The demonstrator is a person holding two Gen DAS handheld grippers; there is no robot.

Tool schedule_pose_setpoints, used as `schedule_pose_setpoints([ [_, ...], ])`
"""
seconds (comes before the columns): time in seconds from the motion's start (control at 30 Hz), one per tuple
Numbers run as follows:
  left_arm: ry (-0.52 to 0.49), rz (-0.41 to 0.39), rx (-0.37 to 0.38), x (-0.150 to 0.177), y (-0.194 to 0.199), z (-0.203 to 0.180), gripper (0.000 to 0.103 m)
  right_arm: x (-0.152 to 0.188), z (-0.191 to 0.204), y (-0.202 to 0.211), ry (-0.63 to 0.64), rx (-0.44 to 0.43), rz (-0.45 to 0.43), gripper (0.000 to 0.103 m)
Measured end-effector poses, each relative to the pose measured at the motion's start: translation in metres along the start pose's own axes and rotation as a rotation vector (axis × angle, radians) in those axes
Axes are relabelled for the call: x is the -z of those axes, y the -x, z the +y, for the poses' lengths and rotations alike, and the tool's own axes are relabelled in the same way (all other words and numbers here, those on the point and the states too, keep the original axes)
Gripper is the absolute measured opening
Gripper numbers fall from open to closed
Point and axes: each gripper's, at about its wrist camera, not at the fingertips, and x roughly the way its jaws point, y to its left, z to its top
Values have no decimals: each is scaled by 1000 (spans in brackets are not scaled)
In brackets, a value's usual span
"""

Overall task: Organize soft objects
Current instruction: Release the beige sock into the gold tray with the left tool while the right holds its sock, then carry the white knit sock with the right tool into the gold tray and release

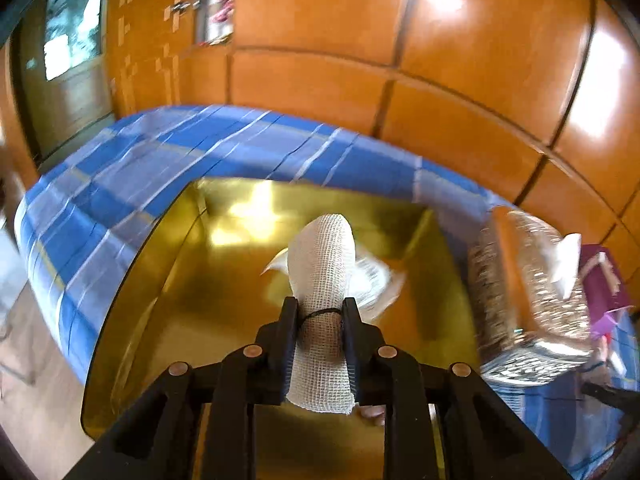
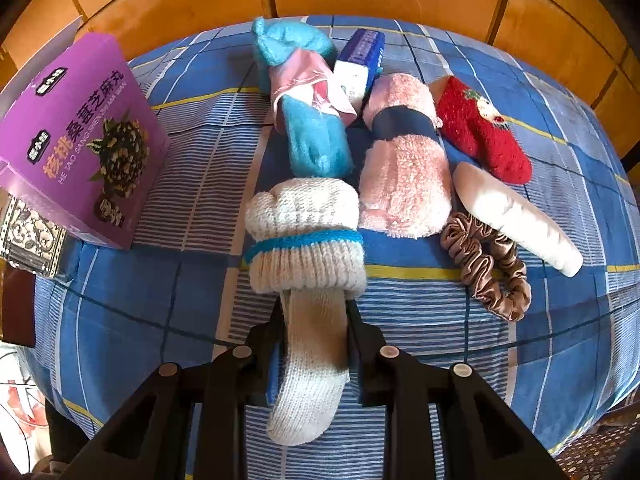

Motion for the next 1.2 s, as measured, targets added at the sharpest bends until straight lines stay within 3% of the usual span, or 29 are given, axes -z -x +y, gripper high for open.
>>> schedule_pose_setpoints([
  [0.1, 17, 15, -11, 8, -5, 11, 34, 4, 4, 4, 1, -6, -12, 20],
  [0.17, 26, 4, -25, 10, -3, 15, 57, 7, 6, 11, -8, -20, -23, 19],
  [0.27, 41, -26, -26, 15, 5, 20, 69, 11, 9, 29, -11, -64, -59, 19],
  [0.53, -11, -45, 18, 24, 24, 9, 72, -17, 5, 78, -47, -52, -156, 19],
  [0.7, -45, -46, 48, 30, 33, -3, 72, -68, 6, 91, -77, -38, -195, 19],
  [0.83, -62, -53, 62, 31, 40, -7, 74, -116, 30, 105, -54, -49, -256, 19],
  [0.93, -66, -60, 63, 32, 44, -7, 76, -144, 69, 123, 22, -110, -334, 19],
  [1.03, -60, -67, 56, 32, 47, -3, 79, -151, 119, 143, 157, -219, -405, 19],
  [1.2, -44, -83, 39, 32, 52, 6, 81, -113, 207, 156, 433, -422, -411, 19],
])
